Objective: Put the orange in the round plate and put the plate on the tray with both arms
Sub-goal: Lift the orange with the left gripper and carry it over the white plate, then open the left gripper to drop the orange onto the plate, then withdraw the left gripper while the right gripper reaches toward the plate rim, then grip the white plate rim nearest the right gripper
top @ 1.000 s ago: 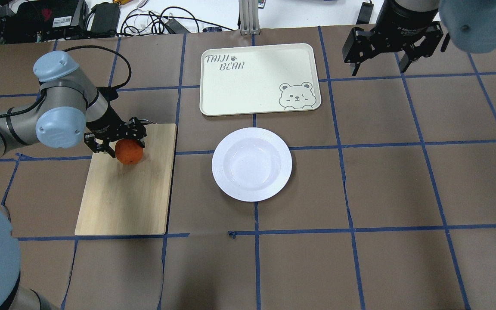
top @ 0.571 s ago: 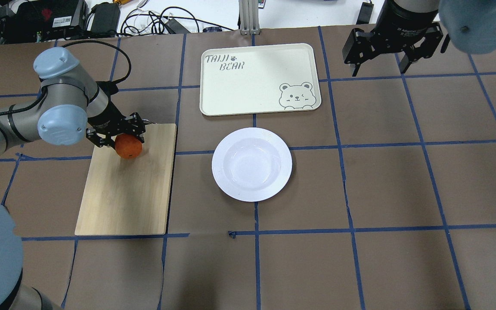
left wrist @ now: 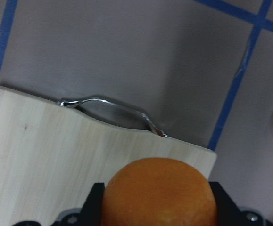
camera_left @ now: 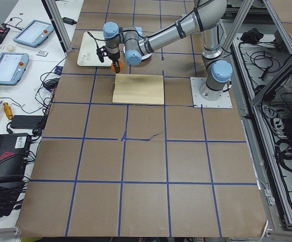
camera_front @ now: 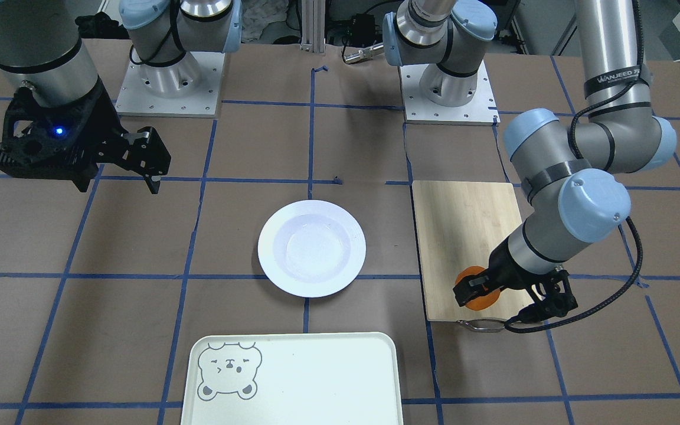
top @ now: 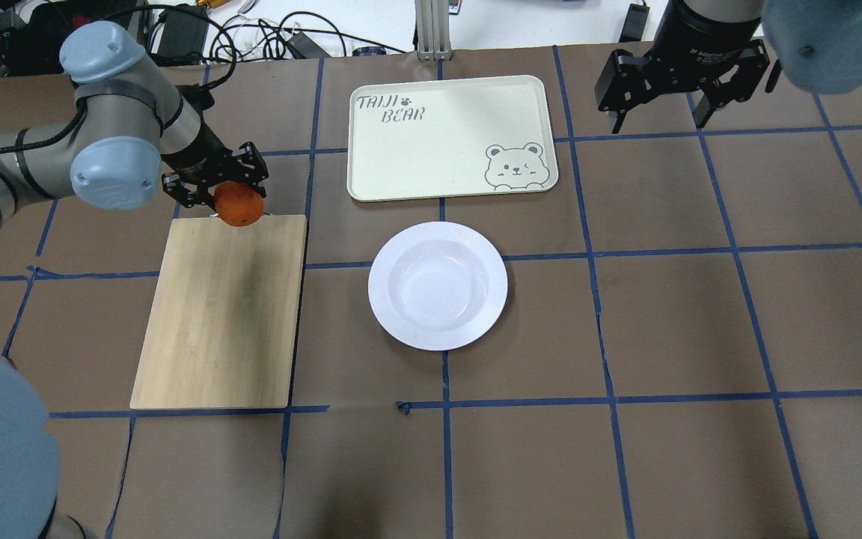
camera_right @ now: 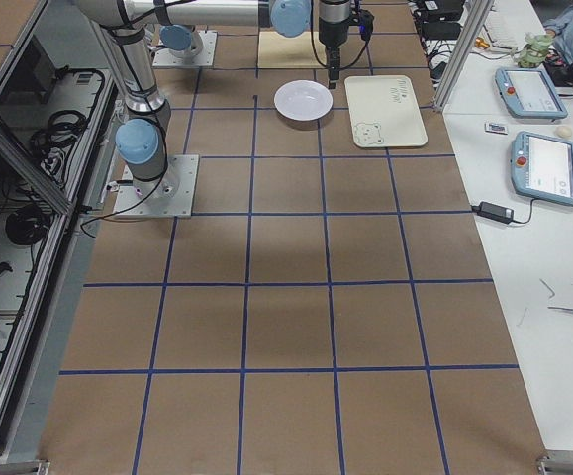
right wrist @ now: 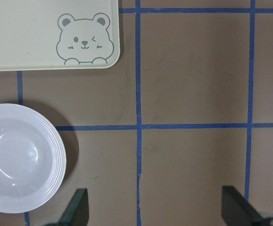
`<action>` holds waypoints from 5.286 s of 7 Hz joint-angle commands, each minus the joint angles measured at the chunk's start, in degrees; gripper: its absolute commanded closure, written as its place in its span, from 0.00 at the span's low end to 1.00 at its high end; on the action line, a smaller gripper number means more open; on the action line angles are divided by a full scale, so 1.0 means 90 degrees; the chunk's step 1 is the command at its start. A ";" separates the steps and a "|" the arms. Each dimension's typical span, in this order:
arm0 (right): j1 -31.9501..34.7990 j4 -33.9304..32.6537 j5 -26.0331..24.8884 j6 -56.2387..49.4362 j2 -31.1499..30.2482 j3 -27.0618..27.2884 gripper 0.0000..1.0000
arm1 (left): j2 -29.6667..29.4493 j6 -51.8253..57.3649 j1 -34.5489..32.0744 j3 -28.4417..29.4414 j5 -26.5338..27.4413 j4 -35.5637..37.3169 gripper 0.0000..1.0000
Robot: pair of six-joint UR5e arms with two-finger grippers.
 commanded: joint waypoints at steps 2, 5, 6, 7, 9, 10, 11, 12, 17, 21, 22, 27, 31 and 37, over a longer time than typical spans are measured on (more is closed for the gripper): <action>0.0000 0.0000 0.0000 -0.0010 0.0000 0.0002 0.00 | -0.0065 -0.1671 -0.1047 -0.0033 -0.0737 0.0065 0.87; 0.0000 0.0000 0.0000 -0.0010 0.0000 0.0021 0.00 | -0.0231 -0.2532 -0.1693 -0.0344 -0.1471 0.0268 0.86; -0.0009 0.0000 0.0000 0.0000 0.0000 0.0021 0.00 | -0.0251 -0.2776 -0.1762 -0.0471 -0.1484 0.0366 0.66; -0.0010 0.0000 0.0000 -0.0010 0.0000 0.0021 0.00 | -0.0261 -0.2807 -0.1811 -0.0608 -0.1484 0.0406 0.60; -0.0009 0.0000 0.0000 0.0010 0.0000 0.0079 0.00 | -0.0251 -0.3011 -0.1899 -0.0649 -0.1484 0.0406 0.22; -0.0010 -0.0019 0.0010 0.0010 -0.0029 0.0147 0.00 | -0.0212 -0.3022 -0.1919 -0.0600 -0.1474 0.0435 0.03; -0.0010 -0.0087 0.0000 0.0010 -0.0029 0.0158 0.00 | -0.0057 -0.2983 -0.1890 -0.0522 -0.1435 0.0745 0.00; -0.0010 -0.0088 0.0000 0.0010 -0.0029 0.0168 0.00 | 0.0022 -0.2944 -0.1803 -0.0348 -0.1415 0.0690 0.00; -0.0019 -0.0931 0.1091 0.0330 0.0339 0.0906 0.00 | 0.0547 -0.0272 -0.0718 0.0240 -0.0112 -0.0235 0.00; 0.0282 -0.3692 0.2109 0.1484 0.0818 0.2828 0.00 | 0.1739 0.0298 -0.0318 0.0377 0.0606 -0.1624 0.00; 0.0457 -0.4639 0.2129 0.1678 0.1062 0.3249 0.00 | 0.1886 0.0308 -0.0134 0.0358 0.0664 -0.1683 0.00; 0.0899 -0.5439 0.2565 0.2490 0.1913 0.3361 0.00 | 0.2503 0.1148 -0.0093 0.0299 0.1016 -0.3021 0.00; 0.0938 -0.5439 0.2607 0.2481 0.1943 0.3555 0.12 | 0.2600 0.1177 -0.0063 0.0299 0.0977 -0.3002 0.00; 0.1114 -0.5420 0.2607 0.2393 0.1934 0.3576 1.00 | 0.2659 0.1177 -0.0044 0.0289 0.1016 -0.3002 0.00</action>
